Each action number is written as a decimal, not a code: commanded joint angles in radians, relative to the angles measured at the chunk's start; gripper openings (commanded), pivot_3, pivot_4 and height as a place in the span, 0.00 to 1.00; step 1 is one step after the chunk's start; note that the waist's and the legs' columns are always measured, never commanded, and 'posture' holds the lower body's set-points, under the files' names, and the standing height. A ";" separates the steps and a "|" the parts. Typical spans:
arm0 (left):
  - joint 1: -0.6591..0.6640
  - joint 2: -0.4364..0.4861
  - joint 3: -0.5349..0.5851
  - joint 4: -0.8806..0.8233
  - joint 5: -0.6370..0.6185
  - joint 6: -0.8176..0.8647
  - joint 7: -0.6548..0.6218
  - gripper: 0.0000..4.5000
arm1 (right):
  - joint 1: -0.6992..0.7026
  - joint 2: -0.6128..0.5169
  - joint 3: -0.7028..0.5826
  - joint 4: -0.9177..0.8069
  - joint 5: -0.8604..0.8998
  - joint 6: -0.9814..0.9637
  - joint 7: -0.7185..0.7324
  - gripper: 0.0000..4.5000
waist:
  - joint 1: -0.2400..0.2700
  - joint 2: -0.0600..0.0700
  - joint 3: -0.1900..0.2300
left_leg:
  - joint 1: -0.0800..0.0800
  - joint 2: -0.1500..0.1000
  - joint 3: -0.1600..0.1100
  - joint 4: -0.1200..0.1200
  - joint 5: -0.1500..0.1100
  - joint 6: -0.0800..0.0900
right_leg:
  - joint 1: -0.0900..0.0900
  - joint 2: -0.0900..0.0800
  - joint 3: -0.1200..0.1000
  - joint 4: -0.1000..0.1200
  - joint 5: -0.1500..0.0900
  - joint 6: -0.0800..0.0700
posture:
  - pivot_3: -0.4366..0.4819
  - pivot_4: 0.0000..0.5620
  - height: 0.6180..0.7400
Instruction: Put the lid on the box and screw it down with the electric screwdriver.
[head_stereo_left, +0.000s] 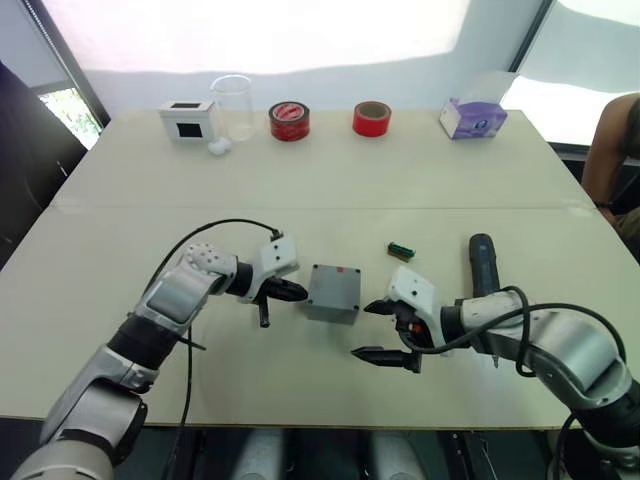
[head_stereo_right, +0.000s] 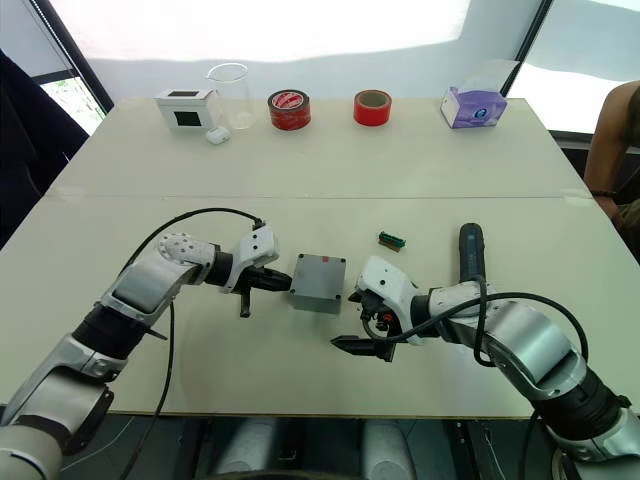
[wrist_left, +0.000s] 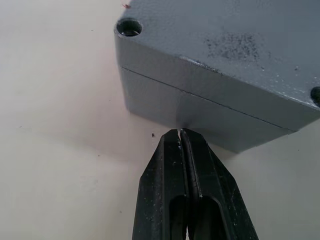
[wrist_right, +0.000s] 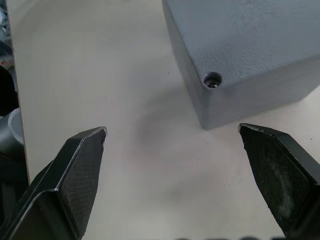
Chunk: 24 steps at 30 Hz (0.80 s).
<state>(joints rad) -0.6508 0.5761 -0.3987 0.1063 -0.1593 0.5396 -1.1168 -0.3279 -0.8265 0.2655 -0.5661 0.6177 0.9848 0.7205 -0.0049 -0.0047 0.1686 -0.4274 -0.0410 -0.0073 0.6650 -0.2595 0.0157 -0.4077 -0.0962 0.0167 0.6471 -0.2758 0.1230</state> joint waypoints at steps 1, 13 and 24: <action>-0.042 -0.049 0.008 0.026 0.012 -0.046 0.008 0.00 | -0.010 0.034 0.001 -0.018 0.009 -0.001 0.015 0.98 | 0.003 0.000 0.000 | 0.000 0.000 0.000 0.000 0.000 0.000 | 0.000 0.000 0.000 0.000 0.000 0.000 | 0.48 0.27 1.00; -0.052 -0.007 0.069 0.116 0.063 -0.096 0.037 0.00 | -0.019 -0.073 -0.023 -0.078 -0.056 -0.009 0.058 0.98 | 0.013 0.000 0.000 | 0.000 0.000 0.000 0.001 0.000 0.000 | 0.000 0.000 0.000 0.001 0.000 0.000 | 0.48 0.27 1.00; 0.099 0.071 0.050 -0.177 0.012 0.042 -0.048 0.00 | -0.130 -0.088 0.075 0.224 -0.332 -0.267 0.130 0.98 | 0.015 0.000 0.000 | 0.000 0.000 0.000 0.001 0.000 0.000 | 0.000 0.000 0.000 0.001 0.000 0.000 | 0.48 0.27 1.00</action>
<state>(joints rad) -0.5527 0.6523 -0.3521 -0.0149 -0.1239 0.5538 -1.1690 -0.4287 -0.9244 0.3313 -0.3737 0.3339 0.7749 0.8331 0.0104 -0.0052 0.1688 -0.4273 -0.0411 -0.0071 0.6660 -0.2594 0.0154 -0.4077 -0.0964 0.0168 0.6477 -0.2757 0.1230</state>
